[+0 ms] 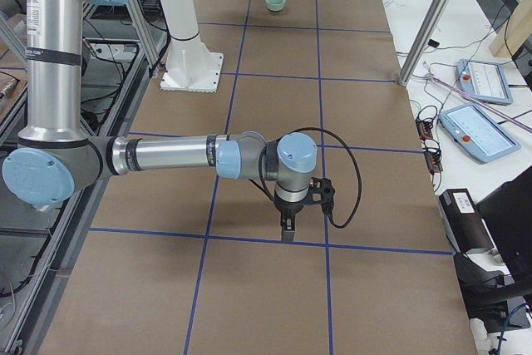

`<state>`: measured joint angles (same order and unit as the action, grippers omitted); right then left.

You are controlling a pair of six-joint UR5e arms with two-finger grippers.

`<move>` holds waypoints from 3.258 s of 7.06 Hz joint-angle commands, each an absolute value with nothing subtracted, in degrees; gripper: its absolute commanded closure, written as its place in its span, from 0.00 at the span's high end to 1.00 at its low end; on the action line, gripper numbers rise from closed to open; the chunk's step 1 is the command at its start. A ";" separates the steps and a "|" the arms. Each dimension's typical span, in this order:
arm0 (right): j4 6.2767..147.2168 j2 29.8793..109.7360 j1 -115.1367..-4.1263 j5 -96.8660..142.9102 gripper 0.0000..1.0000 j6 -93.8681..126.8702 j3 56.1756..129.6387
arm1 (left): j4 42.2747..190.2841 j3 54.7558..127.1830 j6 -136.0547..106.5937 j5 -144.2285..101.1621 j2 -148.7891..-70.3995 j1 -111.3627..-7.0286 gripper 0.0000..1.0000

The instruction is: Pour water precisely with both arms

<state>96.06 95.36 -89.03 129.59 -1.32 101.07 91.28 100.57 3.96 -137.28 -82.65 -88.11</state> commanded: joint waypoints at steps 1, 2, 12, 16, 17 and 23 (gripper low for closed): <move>96.06 95.27 -89.03 129.55 1.00 -1.32 101.07 | 91.14 102.03 3.87 -137.29 -82.27 -88.07 1.00; 96.06 95.19 -89.03 129.64 1.00 -1.23 101.25 | 91.14 102.74 3.87 -137.29 -81.48 -88.07 1.00; 76.58 92.81 -88.95 131.39 1.00 -0.88 100.63 | 104.72 102.68 3.25 -137.99 -88.25 -87.89 1.00; 76.46 93.16 -88.33 131.57 1.00 -0.44 100.28 | 113.52 101.25 -12.71 -137.64 -82.21 -83.25 1.00; 76.46 93.16 -88.33 131.57 1.00 -0.44 100.20 | 119.82 101.16 -18.83 -137.46 -78.96 -80.45 1.00; 76.46 93.69 -88.33 131.57 1.00 -0.44 100.11 | 139.48 100.38 -41.22 -123.07 -72.25 -59.27 1.00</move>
<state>76.42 93.60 -88.33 131.57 -0.44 100.11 138.43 100.97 -39.94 -126.38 -72.47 -63.02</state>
